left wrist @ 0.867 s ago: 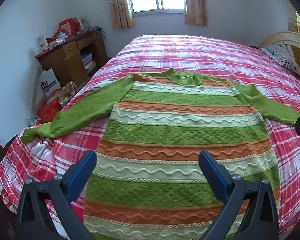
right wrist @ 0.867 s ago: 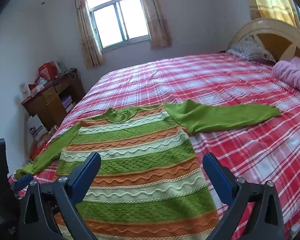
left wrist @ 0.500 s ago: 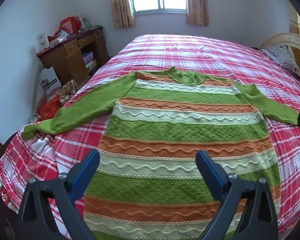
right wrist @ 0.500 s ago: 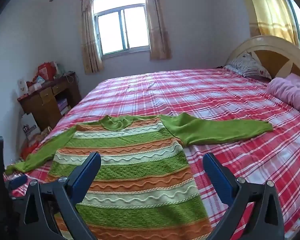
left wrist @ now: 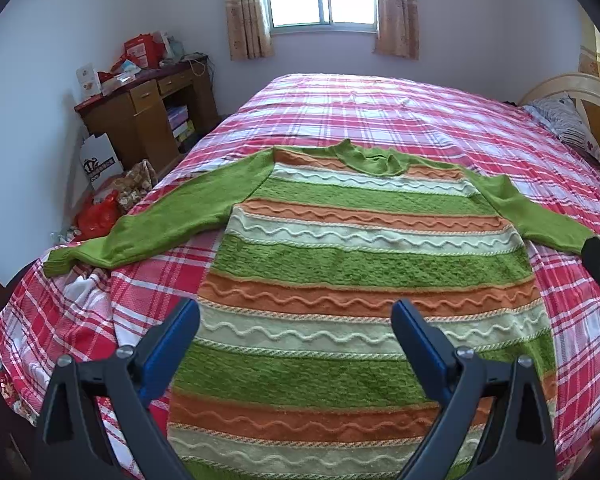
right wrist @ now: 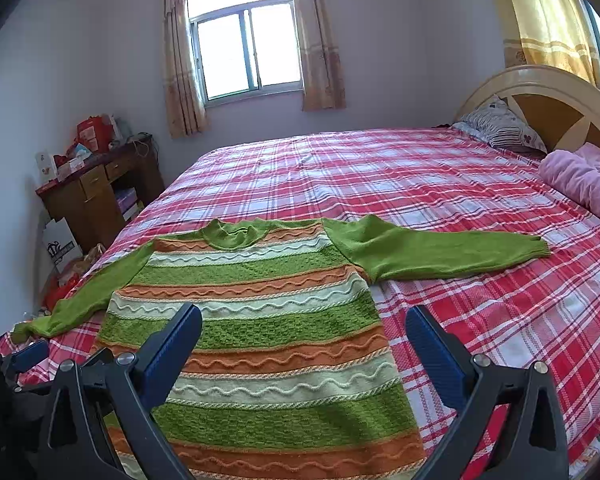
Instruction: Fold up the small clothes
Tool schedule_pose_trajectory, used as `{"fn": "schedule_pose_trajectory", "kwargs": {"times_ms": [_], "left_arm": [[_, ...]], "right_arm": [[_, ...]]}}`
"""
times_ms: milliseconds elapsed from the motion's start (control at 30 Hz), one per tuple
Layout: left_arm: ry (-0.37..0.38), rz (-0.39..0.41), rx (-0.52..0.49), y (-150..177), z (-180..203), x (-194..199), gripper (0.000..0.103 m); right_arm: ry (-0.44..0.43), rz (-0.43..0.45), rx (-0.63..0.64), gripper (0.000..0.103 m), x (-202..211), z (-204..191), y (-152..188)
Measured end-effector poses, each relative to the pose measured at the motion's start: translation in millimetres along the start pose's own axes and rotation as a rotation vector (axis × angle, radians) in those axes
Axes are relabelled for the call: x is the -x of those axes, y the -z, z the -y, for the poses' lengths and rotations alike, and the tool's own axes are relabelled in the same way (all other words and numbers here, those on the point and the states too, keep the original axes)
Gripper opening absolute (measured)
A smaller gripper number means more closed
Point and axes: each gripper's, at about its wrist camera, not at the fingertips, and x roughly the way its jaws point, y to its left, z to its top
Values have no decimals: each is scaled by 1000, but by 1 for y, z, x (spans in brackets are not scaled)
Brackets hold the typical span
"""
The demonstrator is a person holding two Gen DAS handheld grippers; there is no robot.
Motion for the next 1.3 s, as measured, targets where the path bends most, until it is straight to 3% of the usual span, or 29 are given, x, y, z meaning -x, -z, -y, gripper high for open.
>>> {"fn": "schedule_pose_trajectory", "kwargs": {"times_ms": [800,1300], "left_arm": [[5,-1,3,2,0,2,99],[0,7,5,3,0,3,99]], "right_arm": [[-27,-26,-36,102,-3,3,4],[-15,-64,5,102,-10,-6,7]]}}
